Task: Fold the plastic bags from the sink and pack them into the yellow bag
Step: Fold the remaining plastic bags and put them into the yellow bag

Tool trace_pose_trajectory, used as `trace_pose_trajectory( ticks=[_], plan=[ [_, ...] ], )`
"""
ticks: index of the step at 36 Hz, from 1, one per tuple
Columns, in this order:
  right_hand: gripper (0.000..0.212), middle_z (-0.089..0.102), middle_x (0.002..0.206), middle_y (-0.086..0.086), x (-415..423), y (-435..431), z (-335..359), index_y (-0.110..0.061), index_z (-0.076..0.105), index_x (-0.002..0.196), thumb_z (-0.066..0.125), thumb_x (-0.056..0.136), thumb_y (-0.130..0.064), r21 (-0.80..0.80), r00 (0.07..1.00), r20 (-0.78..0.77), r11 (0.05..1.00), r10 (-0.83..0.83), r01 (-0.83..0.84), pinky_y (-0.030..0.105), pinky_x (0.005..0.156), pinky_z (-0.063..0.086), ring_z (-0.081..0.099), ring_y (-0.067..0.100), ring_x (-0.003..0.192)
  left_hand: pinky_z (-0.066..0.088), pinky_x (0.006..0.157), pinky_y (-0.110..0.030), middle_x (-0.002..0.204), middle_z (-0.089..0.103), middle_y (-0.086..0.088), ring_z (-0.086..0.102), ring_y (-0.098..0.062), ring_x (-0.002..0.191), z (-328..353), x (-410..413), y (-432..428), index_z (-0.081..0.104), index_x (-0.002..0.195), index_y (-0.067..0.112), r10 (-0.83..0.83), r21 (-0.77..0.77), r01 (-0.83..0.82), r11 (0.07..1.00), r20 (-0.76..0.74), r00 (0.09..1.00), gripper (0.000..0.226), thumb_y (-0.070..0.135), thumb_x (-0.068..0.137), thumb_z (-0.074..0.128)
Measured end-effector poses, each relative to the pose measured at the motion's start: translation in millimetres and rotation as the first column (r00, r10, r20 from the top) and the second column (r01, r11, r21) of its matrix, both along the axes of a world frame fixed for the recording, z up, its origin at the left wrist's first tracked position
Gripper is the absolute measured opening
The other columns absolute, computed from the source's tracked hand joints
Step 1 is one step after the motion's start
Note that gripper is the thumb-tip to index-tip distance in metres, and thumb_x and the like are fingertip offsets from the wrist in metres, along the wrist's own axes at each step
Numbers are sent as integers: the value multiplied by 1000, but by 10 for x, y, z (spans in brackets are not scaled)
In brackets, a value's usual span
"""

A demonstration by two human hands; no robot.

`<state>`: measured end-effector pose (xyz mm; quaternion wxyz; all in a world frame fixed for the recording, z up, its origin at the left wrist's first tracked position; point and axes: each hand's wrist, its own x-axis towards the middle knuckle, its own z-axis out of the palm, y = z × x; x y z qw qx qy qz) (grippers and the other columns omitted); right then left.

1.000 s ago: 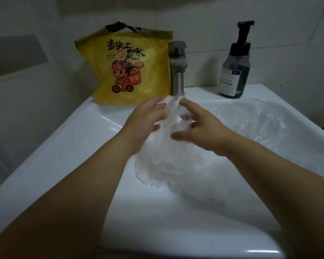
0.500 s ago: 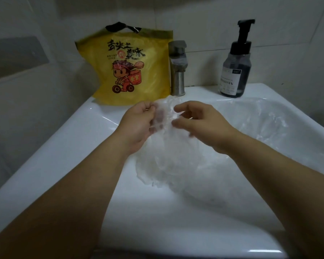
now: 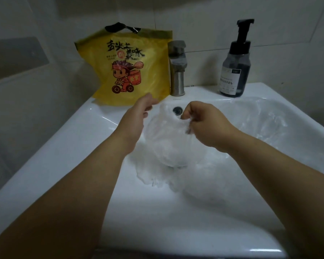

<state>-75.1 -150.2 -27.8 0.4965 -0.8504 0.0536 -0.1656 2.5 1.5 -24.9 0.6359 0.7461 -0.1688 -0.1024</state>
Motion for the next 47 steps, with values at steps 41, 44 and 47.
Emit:
trace_pose_trajectory(
  ticks=[41,44,47],
  plan=[
    [22,64,102,9,76,-92,-9,-17,57,90,42,96,-2,382,971,-124,893,-206,238,33,83,55,65,26,96,50,81,-35,93,63,-3,58,-19,88,-28,10,-85,61,90,21,159,-115,-154,981,38,986,18,13,100,48],
    [23,64,96,7,72,-130,-16,-13,61,104,45,96,1,441,966,-162,860,-204,255,32,83,55,65,23,90,51,82,-37,93,61,-9,58,-22,87,-3,7,-52,61,88,18,169,-156,-171,973,-28,985,21,8,99,47],
    [23,61,89,2,49,-142,31,-10,60,109,46,96,3,586,972,-151,775,-181,236,27,71,55,62,17,83,54,79,-35,93,67,-1,64,-20,89,13,4,-25,65,90,20,173,-191,-184,964,-71,982,17,9,97,53]
  ],
)
